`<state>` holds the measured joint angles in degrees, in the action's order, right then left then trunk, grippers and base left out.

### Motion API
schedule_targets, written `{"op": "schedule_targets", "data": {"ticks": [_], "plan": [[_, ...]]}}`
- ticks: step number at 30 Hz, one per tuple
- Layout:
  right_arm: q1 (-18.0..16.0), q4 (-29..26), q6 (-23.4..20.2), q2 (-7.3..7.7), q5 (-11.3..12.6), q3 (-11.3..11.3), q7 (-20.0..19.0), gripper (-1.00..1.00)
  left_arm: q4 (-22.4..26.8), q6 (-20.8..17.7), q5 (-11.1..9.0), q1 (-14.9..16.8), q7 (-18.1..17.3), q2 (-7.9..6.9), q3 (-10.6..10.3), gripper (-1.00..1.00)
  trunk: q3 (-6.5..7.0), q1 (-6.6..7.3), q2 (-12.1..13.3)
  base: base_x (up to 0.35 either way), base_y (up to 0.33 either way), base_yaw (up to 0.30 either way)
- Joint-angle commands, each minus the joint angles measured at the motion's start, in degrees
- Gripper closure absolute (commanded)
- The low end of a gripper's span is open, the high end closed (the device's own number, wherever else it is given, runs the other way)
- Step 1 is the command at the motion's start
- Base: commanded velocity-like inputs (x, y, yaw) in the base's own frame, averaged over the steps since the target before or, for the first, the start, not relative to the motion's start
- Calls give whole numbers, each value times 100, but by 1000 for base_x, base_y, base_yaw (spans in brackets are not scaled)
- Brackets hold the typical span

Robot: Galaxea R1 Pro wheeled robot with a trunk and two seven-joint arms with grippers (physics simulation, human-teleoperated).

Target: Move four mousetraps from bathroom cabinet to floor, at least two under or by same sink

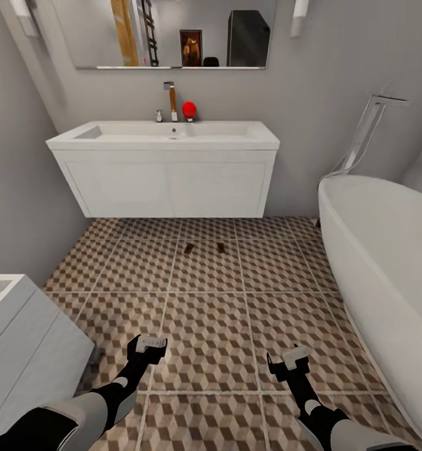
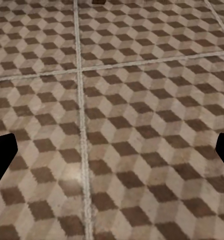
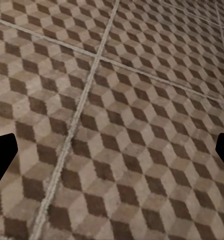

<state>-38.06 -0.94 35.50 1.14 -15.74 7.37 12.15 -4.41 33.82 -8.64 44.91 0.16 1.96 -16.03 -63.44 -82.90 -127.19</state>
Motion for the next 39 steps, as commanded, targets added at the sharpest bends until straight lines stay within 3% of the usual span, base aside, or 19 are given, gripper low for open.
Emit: {"op": "schedule_targets", "data": {"ticks": [1, 39], "plan": [[-3, 6, 1, 1, -33, 45, 60, -100, -25, 37, -50, 9, 2, 10, -49, -100, 14, 23, 40, 0, 0, 0], [0, 6, 1, 1, -30, 45, 60, -100, -25, 29, -50, 9, 2, 33, -49, -100, 696, 858, 1564, 0, 0, 0]]}}
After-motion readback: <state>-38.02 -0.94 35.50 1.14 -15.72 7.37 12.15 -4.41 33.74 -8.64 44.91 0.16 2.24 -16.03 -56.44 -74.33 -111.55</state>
